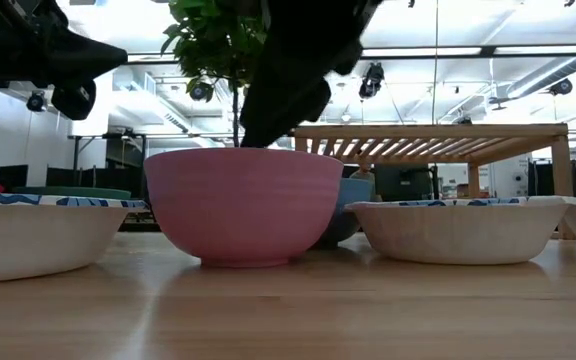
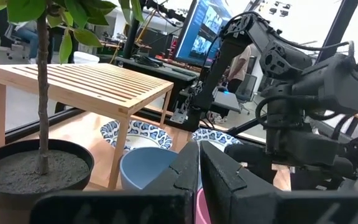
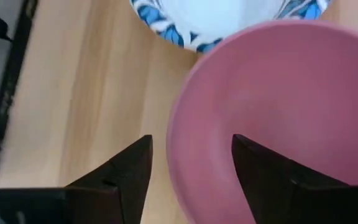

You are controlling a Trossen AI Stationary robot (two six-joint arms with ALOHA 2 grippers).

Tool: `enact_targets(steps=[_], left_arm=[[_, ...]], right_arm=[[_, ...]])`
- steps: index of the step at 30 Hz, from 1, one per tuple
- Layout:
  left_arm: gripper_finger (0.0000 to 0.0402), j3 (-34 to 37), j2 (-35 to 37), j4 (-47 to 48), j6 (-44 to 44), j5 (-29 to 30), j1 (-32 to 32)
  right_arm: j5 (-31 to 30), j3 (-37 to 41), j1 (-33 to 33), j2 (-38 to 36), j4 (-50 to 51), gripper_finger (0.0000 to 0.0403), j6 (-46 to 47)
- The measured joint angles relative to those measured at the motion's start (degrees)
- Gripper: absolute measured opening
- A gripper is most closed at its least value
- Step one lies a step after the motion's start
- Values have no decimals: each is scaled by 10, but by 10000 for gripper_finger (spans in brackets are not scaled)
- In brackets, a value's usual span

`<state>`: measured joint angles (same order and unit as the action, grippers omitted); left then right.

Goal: Place and stack bowls onto a shelf
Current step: Put the pink bowl on the shelf

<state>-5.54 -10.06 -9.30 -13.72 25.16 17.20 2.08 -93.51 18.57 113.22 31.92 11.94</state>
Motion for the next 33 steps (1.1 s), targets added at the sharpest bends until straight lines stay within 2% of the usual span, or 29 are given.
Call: enact_targets(steps=[10,24,33], left_arm=[[0,0,-10,-1,0,12,0],[0,0,-13,-1,-1,14,0],[0,0,-15,-1,-1,14,0]], right_arm=[[-6,0,1,23,3,161,0],[10,0,1,25,-11,18,-8],[14,0,1,-13,-5,9,-5]])
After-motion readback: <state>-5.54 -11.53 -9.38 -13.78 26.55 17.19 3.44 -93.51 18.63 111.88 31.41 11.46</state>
